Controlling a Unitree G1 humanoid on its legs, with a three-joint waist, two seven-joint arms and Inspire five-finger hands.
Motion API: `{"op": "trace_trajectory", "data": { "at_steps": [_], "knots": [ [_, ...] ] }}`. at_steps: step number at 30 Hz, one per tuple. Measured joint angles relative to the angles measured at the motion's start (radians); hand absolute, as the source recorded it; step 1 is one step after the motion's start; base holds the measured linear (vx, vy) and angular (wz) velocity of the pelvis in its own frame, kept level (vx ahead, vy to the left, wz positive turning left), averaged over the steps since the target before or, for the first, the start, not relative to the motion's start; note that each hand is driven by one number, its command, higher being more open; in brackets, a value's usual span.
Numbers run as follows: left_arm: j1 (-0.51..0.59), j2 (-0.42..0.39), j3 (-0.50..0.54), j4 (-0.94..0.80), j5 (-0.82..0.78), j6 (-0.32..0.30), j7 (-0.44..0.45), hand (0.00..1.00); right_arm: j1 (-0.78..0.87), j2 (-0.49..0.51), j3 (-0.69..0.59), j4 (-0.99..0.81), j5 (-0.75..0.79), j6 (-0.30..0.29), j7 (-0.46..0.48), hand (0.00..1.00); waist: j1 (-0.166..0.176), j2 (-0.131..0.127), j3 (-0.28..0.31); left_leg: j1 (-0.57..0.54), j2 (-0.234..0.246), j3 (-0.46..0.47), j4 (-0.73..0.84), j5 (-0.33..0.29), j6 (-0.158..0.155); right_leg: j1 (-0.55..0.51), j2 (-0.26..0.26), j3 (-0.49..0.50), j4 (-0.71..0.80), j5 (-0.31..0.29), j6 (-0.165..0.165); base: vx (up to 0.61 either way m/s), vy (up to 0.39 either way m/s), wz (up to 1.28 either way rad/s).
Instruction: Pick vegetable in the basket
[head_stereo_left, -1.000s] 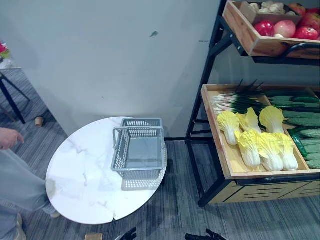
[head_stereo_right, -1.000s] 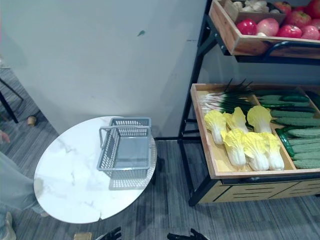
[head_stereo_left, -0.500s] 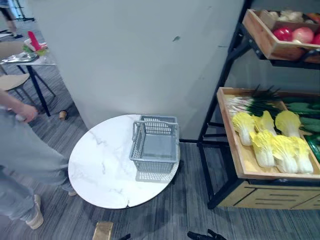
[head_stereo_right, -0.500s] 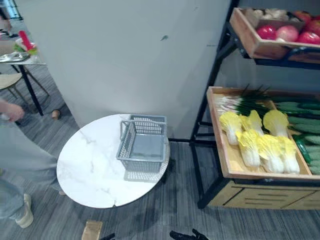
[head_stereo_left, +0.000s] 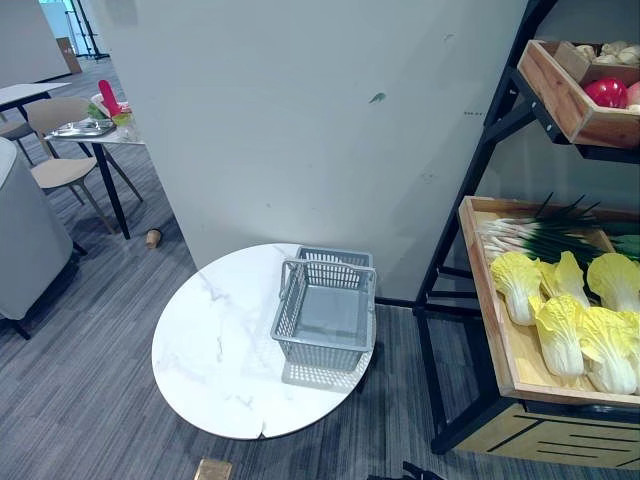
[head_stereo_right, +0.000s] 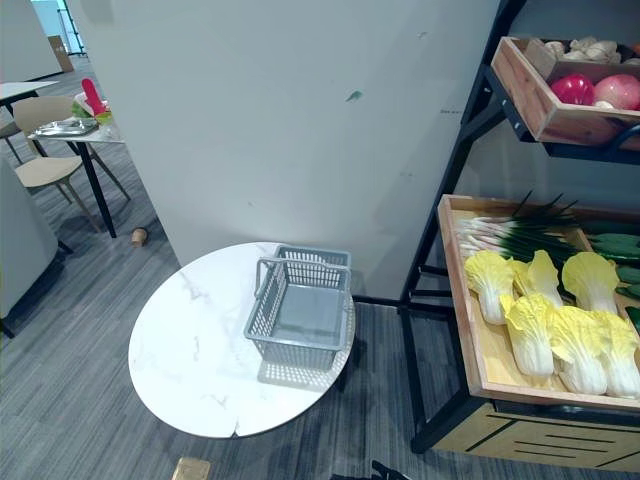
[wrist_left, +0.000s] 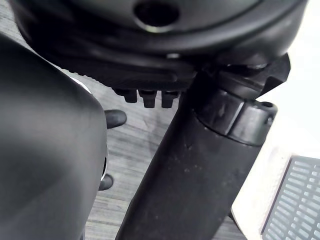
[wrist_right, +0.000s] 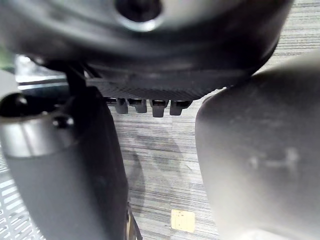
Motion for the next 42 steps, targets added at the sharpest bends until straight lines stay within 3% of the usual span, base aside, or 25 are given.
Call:
{"op": "trace_trajectory", "data": {
  "at_steps": [6, 9, 13, 17, 22, 30, 37, 42],
  "knots": [
    [0.011, -0.007, 0.073, 0.016, -0.057, -0.033, -0.001, 1.0, 0.021, 0.003, -0.004, 0.003, 0.046, -0.006, -0.032, 1.0, 0.021, -0.014, -0.016, -0.032, 0.002, -0.042, 0.0, 0.006, -0.002, -0.003, 0.001, -0.041, -0.035, 0.007, -0.002, 0.0, -0.01, 0.19],
    [0.021, -0.021, 0.155, 0.021, -0.094, -0.057, 0.004, 1.0, 0.025, 0.023, -0.062, 0.039, 0.128, -0.023, -0.088, 1.0, 0.041, -0.023, -0.02, -0.044, 0.004, -0.055, 0.001, 0.006, -0.002, 0.004, 0.003, -0.057, -0.063, 0.019, -0.005, 0.02, -0.022, 0.16],
    [0.045, -0.035, 0.265, 0.021, -0.136, -0.084, 0.014, 1.0, 0.04, 0.063, -0.186, 0.035, 0.257, -0.066, -0.218, 1.0, 0.042, -0.026, -0.016, -0.04, 0.004, -0.054, 0.001, 0.003, -0.007, 0.014, 0.003, -0.058, -0.082, 0.026, -0.004, 0.01, -0.01, -0.02],
    [0.057, -0.046, 0.322, 0.018, -0.138, -0.086, 0.019, 1.0, 0.053, 0.063, -0.313, -0.054, 0.32, -0.151, -0.332, 1.0, 0.041, -0.025, -0.011, -0.032, 0.007, -0.037, 0.001, -0.003, -0.008, 0.015, 0.0, -0.035, -0.085, 0.034, -0.002, -0.02, 0.003, -0.17],
    [0.08, -0.055, 0.346, -0.04, -0.137, -0.084, -0.005, 1.0, 0.062, 0.023, -0.312, -0.288, 0.305, -0.189, -0.323, 1.0, 0.039, -0.023, -0.001, -0.036, 0.007, -0.021, 0.001, -0.005, -0.004, 0.005, 0.0, -0.016, -0.093, 0.047, 0.003, -0.06, 0.003, -0.12],
    [0.107, -0.059, 0.341, -0.093, -0.117, -0.075, -0.005, 1.0, 0.009, -0.01, -0.21, -0.598, 0.198, -0.161, -0.276, 1.0, 0.048, -0.017, 0.003, -0.073, -0.002, -0.029, 0.005, -0.006, 0.003, -0.023, -0.008, -0.021, -0.107, 0.055, 0.011, 0.0, 0.003, 0.02],
    [0.11, -0.062, 0.342, -0.123, -0.073, -0.065, -0.005, 1.0, -0.142, -0.123, -0.148, -0.631, 0.059, -0.085, -0.212, 1.0, 0.072, -0.012, 0.006, -0.078, -0.002, -0.058, 0.008, -0.006, 0.004, -0.019, -0.008, -0.047, -0.1, 0.059, 0.017, 0.03, -0.016, 0.1],
    [0.118, -0.071, 0.354, -0.141, -0.031, -0.062, -0.006, 1.0, -0.332, -0.261, -0.118, -0.631, -0.009, -0.019, -0.198, 1.0, 0.083, 0.006, 0.006, -0.093, 0.0, -0.083, 0.008, 0.002, 0.012, -0.027, -0.007, -0.07, -0.098, 0.073, 0.016, -0.05, -0.018, 0.13]
  ]
}}
